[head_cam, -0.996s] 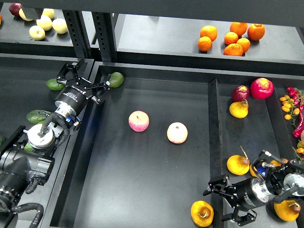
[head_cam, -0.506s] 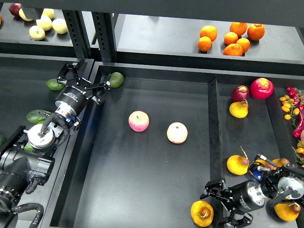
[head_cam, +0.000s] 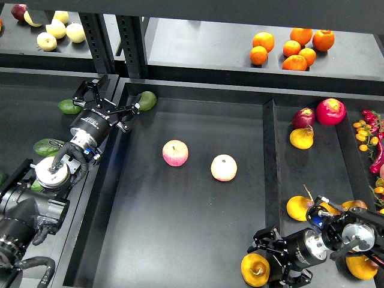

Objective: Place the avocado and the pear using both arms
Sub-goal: 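Lower the right gripper around the yellow pear and close it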

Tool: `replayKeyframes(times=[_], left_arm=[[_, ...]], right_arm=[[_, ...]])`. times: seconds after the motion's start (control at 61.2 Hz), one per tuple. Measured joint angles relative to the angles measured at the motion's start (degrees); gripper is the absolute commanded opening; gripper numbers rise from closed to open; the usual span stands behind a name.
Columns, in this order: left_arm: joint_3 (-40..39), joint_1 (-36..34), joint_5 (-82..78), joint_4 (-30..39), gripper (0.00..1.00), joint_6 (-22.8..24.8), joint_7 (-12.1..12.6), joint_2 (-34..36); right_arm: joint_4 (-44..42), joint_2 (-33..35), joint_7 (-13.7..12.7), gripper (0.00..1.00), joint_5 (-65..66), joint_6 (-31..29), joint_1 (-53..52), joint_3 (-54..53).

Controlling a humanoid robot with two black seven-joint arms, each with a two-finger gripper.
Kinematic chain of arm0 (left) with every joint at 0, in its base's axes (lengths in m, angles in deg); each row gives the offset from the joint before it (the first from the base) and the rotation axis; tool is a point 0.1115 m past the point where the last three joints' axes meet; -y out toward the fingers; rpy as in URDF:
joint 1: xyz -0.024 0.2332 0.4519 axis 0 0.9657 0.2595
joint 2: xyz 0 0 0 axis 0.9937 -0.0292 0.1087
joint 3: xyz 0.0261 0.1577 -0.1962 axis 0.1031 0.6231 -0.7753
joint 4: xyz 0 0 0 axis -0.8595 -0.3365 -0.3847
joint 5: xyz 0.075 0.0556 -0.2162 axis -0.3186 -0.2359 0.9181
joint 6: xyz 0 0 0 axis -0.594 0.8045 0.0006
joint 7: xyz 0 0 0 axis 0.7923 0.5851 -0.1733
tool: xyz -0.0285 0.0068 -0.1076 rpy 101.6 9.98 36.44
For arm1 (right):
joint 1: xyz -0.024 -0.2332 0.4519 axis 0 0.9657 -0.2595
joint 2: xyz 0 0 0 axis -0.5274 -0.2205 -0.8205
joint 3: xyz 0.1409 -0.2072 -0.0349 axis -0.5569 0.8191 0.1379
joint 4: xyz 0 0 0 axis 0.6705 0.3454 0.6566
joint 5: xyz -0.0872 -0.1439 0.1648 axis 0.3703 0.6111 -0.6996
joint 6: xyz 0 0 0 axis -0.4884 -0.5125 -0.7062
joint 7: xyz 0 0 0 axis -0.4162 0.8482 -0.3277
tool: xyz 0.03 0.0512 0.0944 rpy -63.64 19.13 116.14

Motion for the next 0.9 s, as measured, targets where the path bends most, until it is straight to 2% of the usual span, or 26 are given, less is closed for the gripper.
replayKeyframes(times=[0.294,0.604,0.898], left_arm=[[0.05,0.02,-0.15,0.00,0.99,0.00,0.00,0.00],[0.05,0.06,-0.18,0.00,0.99,0.00,0.00,0.00],[0.31,0.06,-0.26,-0.06,0.99,0.00,0.02,0.00]], right_arm=[[-0.84,-1.28,0.00,0.87,0.07,0.00,0.36,-0.16],[-1.85,-1.46,0.00,0.71,0.07,0.00,0.71,-0.19],[-3.56,-1.80,0.00,0.52,0.14,0.01,0.72,-0.53]])
